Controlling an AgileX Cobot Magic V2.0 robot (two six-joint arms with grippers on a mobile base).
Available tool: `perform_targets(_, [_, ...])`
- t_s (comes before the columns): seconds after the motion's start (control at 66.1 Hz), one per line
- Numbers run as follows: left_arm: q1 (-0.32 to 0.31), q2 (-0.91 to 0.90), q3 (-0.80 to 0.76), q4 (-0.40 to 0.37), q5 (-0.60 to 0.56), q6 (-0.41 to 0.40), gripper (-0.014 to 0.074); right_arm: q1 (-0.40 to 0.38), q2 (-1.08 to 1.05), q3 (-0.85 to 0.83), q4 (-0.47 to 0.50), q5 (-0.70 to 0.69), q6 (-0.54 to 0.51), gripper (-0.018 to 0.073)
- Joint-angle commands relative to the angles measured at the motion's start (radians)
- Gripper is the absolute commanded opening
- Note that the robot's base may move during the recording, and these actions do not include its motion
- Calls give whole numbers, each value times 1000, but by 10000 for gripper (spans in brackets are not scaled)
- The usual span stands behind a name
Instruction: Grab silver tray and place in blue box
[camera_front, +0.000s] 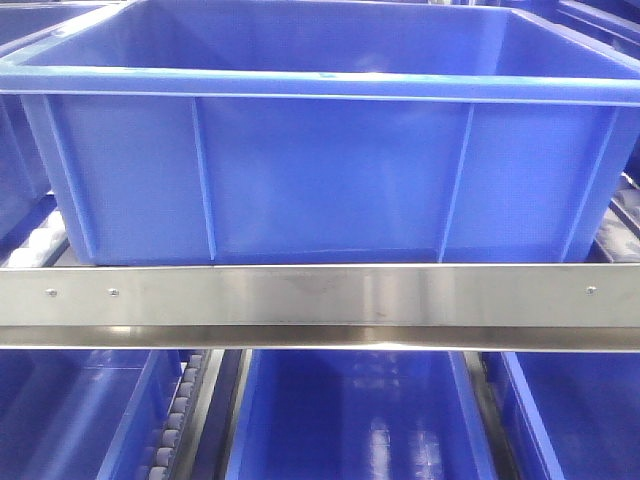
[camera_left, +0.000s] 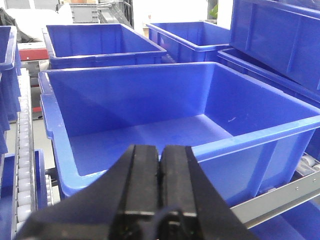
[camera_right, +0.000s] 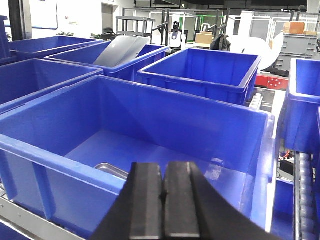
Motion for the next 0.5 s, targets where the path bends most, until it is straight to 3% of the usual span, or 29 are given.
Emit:
perform_targets(0.0, [-8, 4, -31, -2, -76, -4, -94, -2, 2, -29, -11, -23, -10, 48])
perform_targets(0.076, [-8, 4, -31, -2, -76, -4, -94, -2, 1, -26, -11, 37, -21, 48])
perform_targets(0.121, [-8, 4, -31, -2, -76, -4, -94, -3, 1, -26, 12, 78, -84, 48])
perform_targets(0.257, [-8, 4, -30, -2, -76, -4, -94, -62, -13, -13, 313, 226, -370, 48])
perform_targets(0.408, [-8, 4, -30, -2, -76, -4, -94, -232, -109, 122, 494, 52, -563, 48])
perform_targets(0.484, [-8, 4, -30, -2, -76, -4, -94, -309, -169, 189, 571, 1, -595, 48])
